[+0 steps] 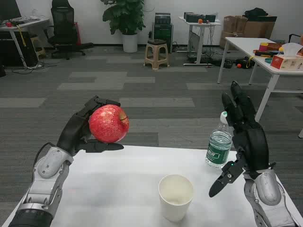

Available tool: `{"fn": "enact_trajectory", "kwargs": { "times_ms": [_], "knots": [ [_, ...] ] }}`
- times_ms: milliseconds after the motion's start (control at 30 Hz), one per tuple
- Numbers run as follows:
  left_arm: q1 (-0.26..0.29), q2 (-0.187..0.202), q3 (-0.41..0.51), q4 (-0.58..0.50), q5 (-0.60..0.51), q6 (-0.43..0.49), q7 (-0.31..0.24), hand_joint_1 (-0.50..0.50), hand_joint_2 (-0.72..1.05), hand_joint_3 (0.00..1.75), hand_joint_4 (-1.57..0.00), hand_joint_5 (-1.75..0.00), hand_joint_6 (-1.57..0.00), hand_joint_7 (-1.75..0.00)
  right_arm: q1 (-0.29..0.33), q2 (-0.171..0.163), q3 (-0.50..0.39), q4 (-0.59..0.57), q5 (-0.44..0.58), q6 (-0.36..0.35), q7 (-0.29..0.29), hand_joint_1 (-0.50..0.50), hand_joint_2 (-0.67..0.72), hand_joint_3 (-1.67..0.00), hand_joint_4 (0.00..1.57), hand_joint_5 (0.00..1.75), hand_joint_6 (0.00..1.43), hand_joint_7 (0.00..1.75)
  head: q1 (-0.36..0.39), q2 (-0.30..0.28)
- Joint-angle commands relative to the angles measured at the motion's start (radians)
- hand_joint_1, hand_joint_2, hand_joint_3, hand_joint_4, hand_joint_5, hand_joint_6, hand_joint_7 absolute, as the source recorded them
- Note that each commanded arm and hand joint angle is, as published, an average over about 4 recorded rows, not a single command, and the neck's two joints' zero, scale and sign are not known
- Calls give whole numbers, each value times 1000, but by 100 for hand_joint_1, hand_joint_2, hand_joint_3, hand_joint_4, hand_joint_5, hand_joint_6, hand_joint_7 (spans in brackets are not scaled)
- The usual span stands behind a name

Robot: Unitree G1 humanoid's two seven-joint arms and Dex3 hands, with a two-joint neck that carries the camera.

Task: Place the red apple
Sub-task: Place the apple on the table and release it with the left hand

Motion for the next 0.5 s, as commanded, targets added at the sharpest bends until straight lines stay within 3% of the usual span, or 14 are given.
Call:
{"fn": "enact_trajectory", "kwargs": {
  "times_ms": [33, 100, 500],
  "knots": [
    [22, -4, 5, 12, -13, -48, 3, -48, 105, 6, -135, -175, -113, -119, -9, 3, 15, -31, 2, 2, -5, 12, 66, 0, 0, 0, 0, 7, 36, 85],
    [22, -4, 5, 12, -13, -48, 3, -48, 105, 2, -135, -175, -113, -119, -9, 4, 15, -30, 2, 2, -5, 12, 66, 0, 0, 0, 0, 7, 21, 50],
    [22, 7, 1, 23, -16, -48, 2, -48, 105, 0, -135, -175, -113, -119, -9, 5, 16, -30, 2, 2, -5, 12, 68, 0, 0, 0, 0, 7, 20, 47]
  ]
}}
